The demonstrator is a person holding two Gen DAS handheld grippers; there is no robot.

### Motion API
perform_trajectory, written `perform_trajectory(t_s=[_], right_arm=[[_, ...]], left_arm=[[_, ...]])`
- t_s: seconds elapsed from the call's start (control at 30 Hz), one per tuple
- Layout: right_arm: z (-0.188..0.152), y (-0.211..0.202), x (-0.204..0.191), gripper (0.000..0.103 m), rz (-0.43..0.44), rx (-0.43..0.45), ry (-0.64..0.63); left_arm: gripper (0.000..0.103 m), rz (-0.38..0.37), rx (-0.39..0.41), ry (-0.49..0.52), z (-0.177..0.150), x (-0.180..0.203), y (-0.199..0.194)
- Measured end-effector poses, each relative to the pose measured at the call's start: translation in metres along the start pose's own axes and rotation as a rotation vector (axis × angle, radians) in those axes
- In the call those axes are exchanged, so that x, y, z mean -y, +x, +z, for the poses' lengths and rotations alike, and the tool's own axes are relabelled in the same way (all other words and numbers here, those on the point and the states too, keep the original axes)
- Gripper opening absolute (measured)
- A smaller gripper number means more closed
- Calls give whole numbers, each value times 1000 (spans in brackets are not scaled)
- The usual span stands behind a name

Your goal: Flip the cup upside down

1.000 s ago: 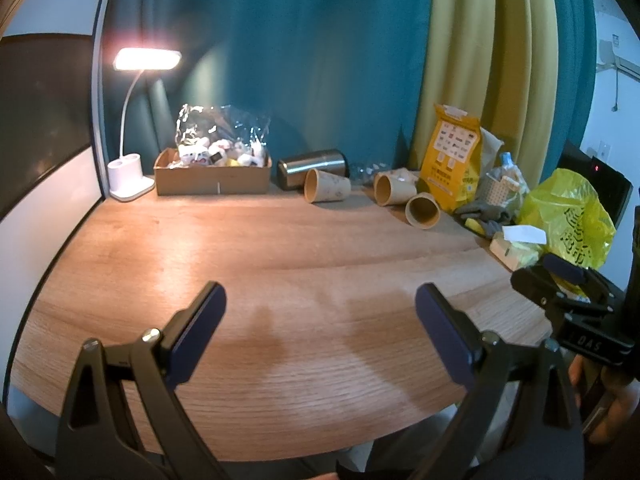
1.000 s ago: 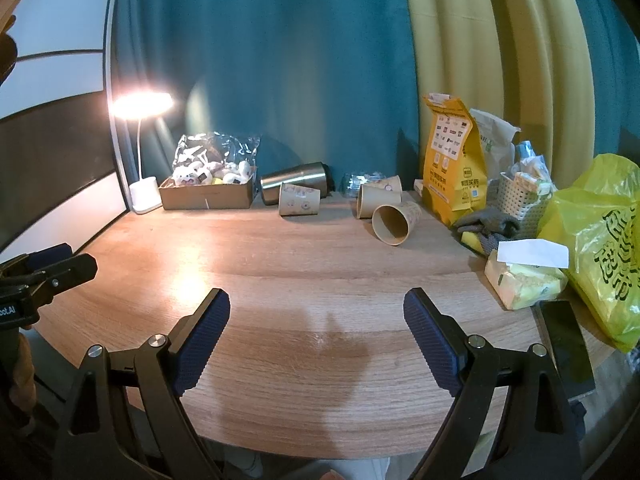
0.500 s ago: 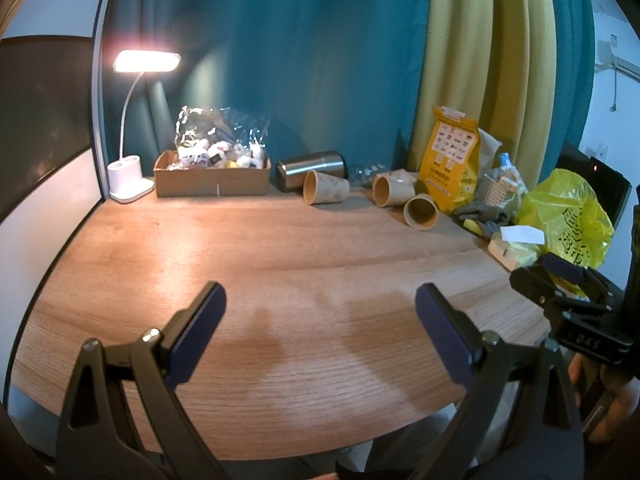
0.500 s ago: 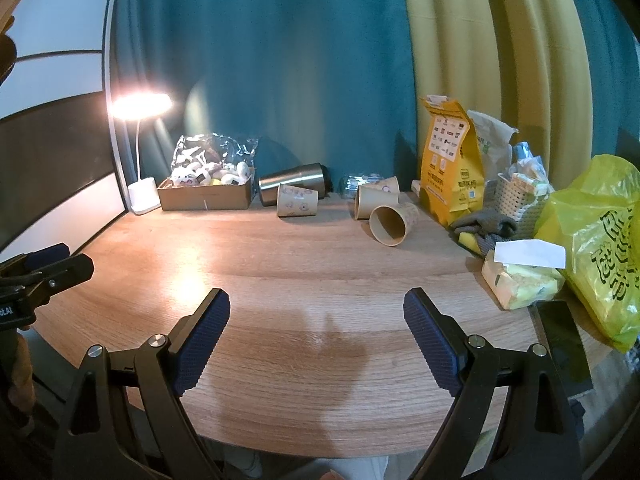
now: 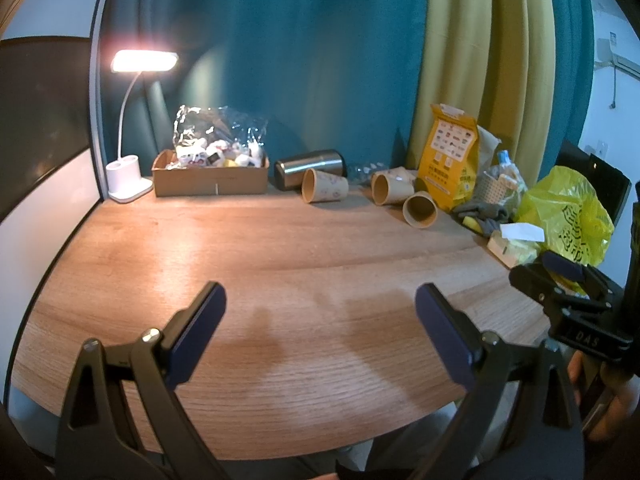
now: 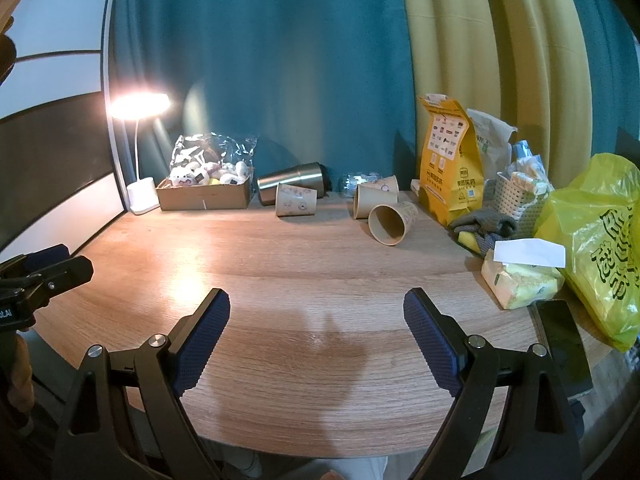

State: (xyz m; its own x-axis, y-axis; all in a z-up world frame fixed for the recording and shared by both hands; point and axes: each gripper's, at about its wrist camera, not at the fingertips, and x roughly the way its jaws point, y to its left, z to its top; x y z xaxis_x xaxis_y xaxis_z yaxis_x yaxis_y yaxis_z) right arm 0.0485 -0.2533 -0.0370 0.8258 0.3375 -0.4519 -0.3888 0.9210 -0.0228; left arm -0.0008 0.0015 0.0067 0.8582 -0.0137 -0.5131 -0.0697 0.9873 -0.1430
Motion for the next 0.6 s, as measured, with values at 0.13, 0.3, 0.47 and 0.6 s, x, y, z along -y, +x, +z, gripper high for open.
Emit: perform_trajectory(t_s=[0.13,0.3,0.47,0.6], right_arm=[[0,0,0,91,-1,0,-2],[0,1,0,91,0,1,0],[0,0,0,91,0,0,1],[0,2,2,91,-2,-2,4]], left_arm=[[97,1,1,-1,0,0,0],[97,1,0,-1,0,0,0],[97,1,-6,3,0,1,2],[97,3,-14,7,0,2,5]])
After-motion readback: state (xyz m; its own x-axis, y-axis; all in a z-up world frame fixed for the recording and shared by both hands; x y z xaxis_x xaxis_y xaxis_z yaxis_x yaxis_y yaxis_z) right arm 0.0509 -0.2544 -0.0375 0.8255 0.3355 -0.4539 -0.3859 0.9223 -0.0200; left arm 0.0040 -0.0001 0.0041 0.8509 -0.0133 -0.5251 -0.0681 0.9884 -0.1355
